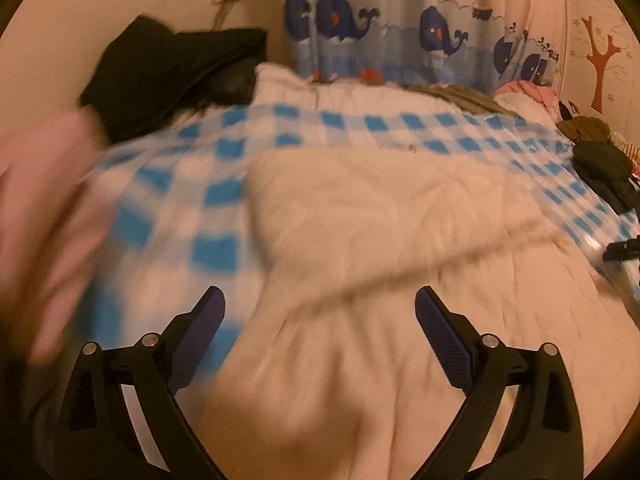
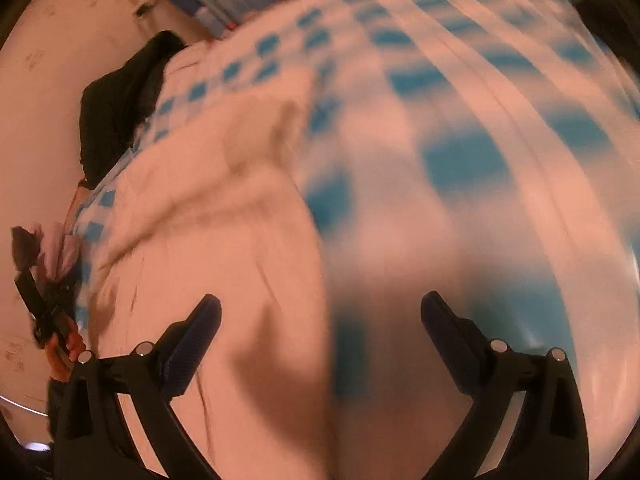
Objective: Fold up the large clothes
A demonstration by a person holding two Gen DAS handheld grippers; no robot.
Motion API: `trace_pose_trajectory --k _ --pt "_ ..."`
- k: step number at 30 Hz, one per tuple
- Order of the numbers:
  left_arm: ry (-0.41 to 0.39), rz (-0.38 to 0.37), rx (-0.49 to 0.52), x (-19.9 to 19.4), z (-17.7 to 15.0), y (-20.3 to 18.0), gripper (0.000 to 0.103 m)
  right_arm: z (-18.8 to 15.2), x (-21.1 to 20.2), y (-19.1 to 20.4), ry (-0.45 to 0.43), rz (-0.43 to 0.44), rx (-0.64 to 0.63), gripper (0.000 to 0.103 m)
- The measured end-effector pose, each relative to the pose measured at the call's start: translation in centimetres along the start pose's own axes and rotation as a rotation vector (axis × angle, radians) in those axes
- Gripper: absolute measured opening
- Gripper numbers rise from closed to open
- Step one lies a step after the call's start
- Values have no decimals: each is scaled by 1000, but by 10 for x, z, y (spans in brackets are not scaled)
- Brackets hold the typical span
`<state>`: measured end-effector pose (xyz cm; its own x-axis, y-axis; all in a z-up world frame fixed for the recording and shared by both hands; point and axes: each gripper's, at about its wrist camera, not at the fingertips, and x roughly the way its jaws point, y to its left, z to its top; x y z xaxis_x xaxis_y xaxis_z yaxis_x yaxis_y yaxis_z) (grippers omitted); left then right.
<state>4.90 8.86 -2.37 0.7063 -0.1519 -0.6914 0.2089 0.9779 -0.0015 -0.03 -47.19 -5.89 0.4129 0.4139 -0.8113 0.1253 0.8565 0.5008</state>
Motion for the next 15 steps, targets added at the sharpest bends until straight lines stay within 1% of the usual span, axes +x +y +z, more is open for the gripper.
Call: trace_pose_trajectory --k 2,3,4,6,7,9,11,12,15 --pt "67 22 -30 -23 -23 18 93 -25 -15 -20 17 72 75 96" --pt "95 27 -52 -32 -33 26 93 -36 -24 -27 9 113 100 96" --pt "126 17 -86 -41 -43 34 93 -48 -35 -30 4 149 125 96" --pt "185 -25 -177 -61 -65 49 93 -63 -46 -32 18 219 167 96" --pt "199 -40 -206 -68 -75 53 93 -71 -51 -30 32 259 188 96" --pt "221 -109 -265 -81 -94 58 93 -85 -58 -24 57 306 201 96" --pt "237 -188 -322 -93 -114 63 93 -98 -66 -15 70 332 184 96" --pt "260 -224 -355 -96 -125 64 93 -104 -70 -12 80 343 174 96" --pt "318 -286 -406 -100 -151 63 93 -118 -71 -7 114 364 170 96"
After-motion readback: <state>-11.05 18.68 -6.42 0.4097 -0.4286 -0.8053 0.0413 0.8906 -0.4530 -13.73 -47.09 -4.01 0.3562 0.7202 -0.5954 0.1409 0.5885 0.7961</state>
